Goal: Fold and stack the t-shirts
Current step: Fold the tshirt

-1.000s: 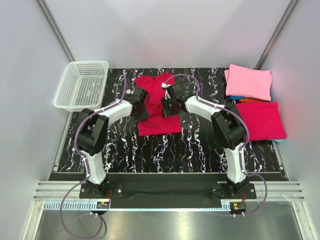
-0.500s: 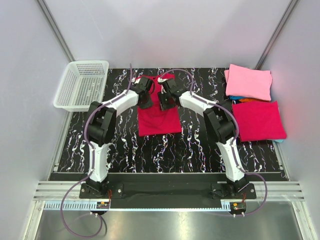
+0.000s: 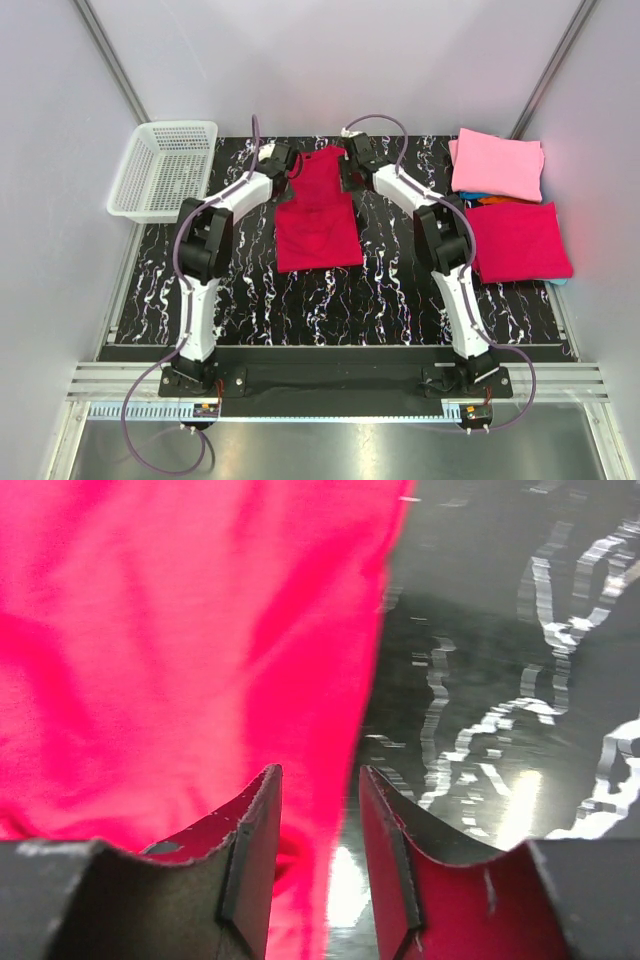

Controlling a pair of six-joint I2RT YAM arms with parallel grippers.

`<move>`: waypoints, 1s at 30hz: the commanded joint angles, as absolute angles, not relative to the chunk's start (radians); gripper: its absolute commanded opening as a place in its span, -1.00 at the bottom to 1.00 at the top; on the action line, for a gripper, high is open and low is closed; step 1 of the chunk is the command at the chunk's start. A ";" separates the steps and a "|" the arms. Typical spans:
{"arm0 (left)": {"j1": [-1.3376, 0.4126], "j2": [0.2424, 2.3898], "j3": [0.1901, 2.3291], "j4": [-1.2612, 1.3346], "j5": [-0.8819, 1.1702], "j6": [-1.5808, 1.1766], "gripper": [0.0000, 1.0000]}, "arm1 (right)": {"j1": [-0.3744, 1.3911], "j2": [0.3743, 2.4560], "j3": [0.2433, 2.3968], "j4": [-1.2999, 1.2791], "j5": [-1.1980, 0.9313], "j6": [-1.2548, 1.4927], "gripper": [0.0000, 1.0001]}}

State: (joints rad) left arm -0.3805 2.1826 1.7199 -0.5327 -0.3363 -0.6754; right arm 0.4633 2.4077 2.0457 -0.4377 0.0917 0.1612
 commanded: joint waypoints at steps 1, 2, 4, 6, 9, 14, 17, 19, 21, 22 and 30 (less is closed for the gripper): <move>-0.376 2.037 1.678 -0.509 -0.416 -0.649 -0.53 | 0.436 2.320 2.042 -0.480 0.147 0.173 -0.10; -0.376 1.979 1.657 -0.509 -0.417 -0.647 -0.49 | 0.428 2.298 2.020 -0.485 0.156 0.187 -0.07; -0.376 1.919 1.577 -0.514 -0.399 -0.650 -0.42 | 0.414 2.209 1.909 -0.488 0.163 0.198 0.28; -0.376 1.838 1.479 -0.532 -0.379 -0.660 -0.22 | 0.414 2.118 1.763 -0.489 0.163 0.196 0.59; -0.371 1.744 1.320 -0.546 -0.339 -0.699 -0.02 | 0.413 1.996 1.562 -0.479 0.161 0.215 0.64; -0.371 1.611 1.013 -0.439 -0.089 -0.765 -0.02 | 0.414 1.804 1.257 -0.413 0.060 0.293 0.51; -0.371 1.543 0.869 -0.309 0.041 -0.807 -0.02 | 0.414 1.691 1.128 -0.336 -0.074 0.319 0.42; -0.371 1.531 0.827 -0.266 0.090 -0.824 -0.03 | 0.414 1.623 1.065 -0.260 -0.136 0.331 0.40; -0.370 1.526 0.772 -0.224 0.132 -0.842 -0.03 | 0.414 1.580 0.991 -0.194 -0.225 0.348 0.38; -0.371 1.519 0.756 -0.216 0.135 -0.848 -0.03 | 0.414 1.572 0.968 -0.169 -0.251 0.354 0.38; -0.365 1.502 0.690 -0.219 0.133 -0.882 0.01 | 0.414 1.640 0.845 -0.011 -0.380 0.413 0.37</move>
State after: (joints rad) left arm -0.3691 1.5108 0.7238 -0.2218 0.1001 -0.8593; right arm 0.4084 1.6039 0.8612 -0.1390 -0.2962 0.3767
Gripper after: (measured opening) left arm 0.500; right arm 0.687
